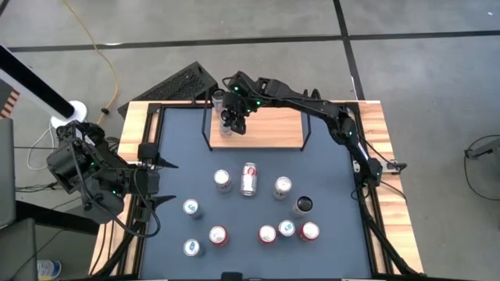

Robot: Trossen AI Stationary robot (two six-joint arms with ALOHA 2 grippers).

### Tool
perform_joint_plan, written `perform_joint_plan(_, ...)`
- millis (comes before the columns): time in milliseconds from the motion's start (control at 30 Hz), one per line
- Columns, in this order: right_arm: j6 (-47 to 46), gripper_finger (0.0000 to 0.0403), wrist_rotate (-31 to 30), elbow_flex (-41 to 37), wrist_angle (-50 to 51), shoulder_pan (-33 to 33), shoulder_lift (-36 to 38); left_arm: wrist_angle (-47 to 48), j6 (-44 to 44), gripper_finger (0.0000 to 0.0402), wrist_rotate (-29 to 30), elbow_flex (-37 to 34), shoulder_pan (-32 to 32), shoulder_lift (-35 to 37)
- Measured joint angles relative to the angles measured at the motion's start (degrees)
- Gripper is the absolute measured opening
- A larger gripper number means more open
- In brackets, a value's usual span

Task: Place canned beverage on shelf
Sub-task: Put the bottom white and pink soda can aligned with the other white and pink soda can on the shelf

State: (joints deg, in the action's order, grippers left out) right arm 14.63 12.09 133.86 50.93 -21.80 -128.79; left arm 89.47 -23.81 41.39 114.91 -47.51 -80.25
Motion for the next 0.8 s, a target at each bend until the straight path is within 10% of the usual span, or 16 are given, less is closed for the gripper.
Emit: perform_joint_plan(800, -1.2, 0.0246, -0.2, 0.0, -0.7, 0.0, 0.0, 0.1, 0.0, 0.0352, 0.0, 0.0, 0.0, 0.0)
